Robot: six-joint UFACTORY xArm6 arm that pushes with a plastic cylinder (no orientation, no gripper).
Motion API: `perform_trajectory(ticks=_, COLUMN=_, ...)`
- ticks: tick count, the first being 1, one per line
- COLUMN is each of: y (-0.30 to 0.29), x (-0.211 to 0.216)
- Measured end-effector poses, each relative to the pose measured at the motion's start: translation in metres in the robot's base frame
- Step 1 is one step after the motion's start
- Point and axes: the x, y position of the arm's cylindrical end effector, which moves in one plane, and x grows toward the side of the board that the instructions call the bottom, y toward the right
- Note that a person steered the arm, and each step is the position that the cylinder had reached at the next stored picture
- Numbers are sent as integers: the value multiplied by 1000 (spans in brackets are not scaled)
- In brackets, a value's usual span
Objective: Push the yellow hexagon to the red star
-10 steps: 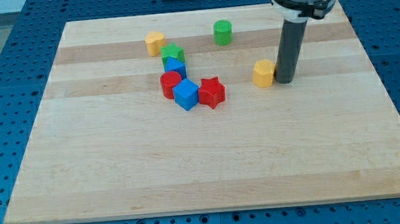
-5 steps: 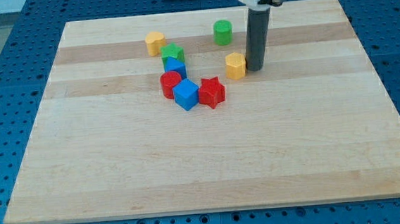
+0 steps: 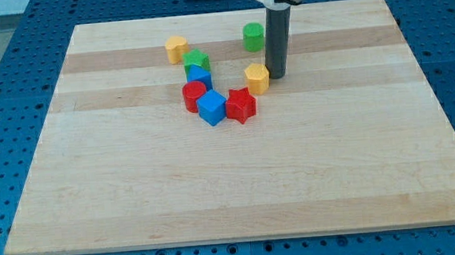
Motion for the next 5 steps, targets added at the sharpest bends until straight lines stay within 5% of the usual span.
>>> perform_trajectory(ticks=5, y=-15, x=3)
